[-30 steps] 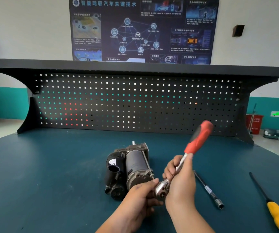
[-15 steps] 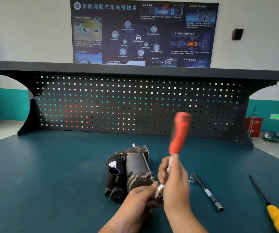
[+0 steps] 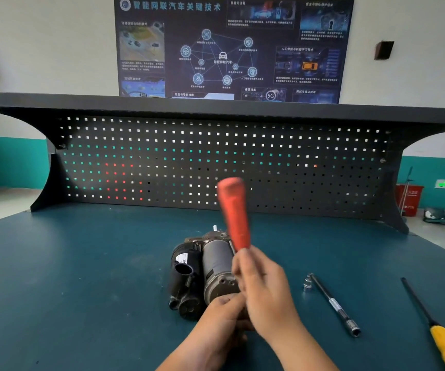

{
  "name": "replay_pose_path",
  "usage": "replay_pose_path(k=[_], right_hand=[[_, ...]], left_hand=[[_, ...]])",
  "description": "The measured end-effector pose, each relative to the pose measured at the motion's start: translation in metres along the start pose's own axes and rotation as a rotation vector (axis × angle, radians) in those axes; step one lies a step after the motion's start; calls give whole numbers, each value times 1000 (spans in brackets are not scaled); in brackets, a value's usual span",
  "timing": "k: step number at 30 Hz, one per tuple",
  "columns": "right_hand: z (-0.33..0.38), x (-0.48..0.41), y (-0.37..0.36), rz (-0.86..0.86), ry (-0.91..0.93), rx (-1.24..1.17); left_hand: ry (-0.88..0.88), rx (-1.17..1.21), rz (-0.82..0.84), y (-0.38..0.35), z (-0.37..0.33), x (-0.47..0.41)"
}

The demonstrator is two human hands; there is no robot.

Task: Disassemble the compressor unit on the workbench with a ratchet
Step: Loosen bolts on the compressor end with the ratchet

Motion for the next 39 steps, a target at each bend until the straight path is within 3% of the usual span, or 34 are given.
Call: replay_pose_path(k=[2, 4, 9, 12, 14, 18, 23, 25, 26, 29, 32, 35, 37, 39], right_hand=[[2, 3, -6, 66, 37, 348], [4, 3, -8, 11, 40, 355], [-9, 4, 14, -484, -235, -533], [-22, 8, 25, -738, -378, -891], [-26, 8, 25, -777, -384, -971], [-17, 2, 18, -566, -255, -663], [2, 5, -1, -77, 71, 31], [4, 6, -7, -3, 117, 333], [4, 7, -8, -8, 120, 373], [3, 6, -6, -130, 38, 66], [-7, 5, 10, -439, -176, -442], [-21, 7, 24, -683, -355, -801], [-26, 7, 26, -741, -381, -935], [-26, 6, 24, -712, -356, -904]], left_hand=[[-32, -31, 0, 1, -1, 1], [-60, 19, 16, -1, -2, 2], [-39, 41, -13, -2, -1, -2], [-42, 49, 3, -5, -5, 0], [-31, 50, 2, -5, -5, -1], [27, 57, -10, -3, -5, 1], [-4, 43, 42, -3, -3, 3], [-62, 69, 65, -4, -7, 5], [-75, 80, 74, -3, -7, 5], [-72, 58, 56, -3, -6, 6], [-53, 33, 30, -4, -5, 4], [-42, 44, 17, -6, -6, 3], [-34, 44, 17, -5, -6, 2], [-17, 50, 23, -5, -5, 1]])
Point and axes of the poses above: each hand's wrist, its own x-axis away from the middle knuckle, its own y-axis out of the back of the hand, z = x × y, the point moved 3 cm from there along -x, towards the middle knuckle, and after that the axes turned 10 degrees about z, right-handed, at the moved point
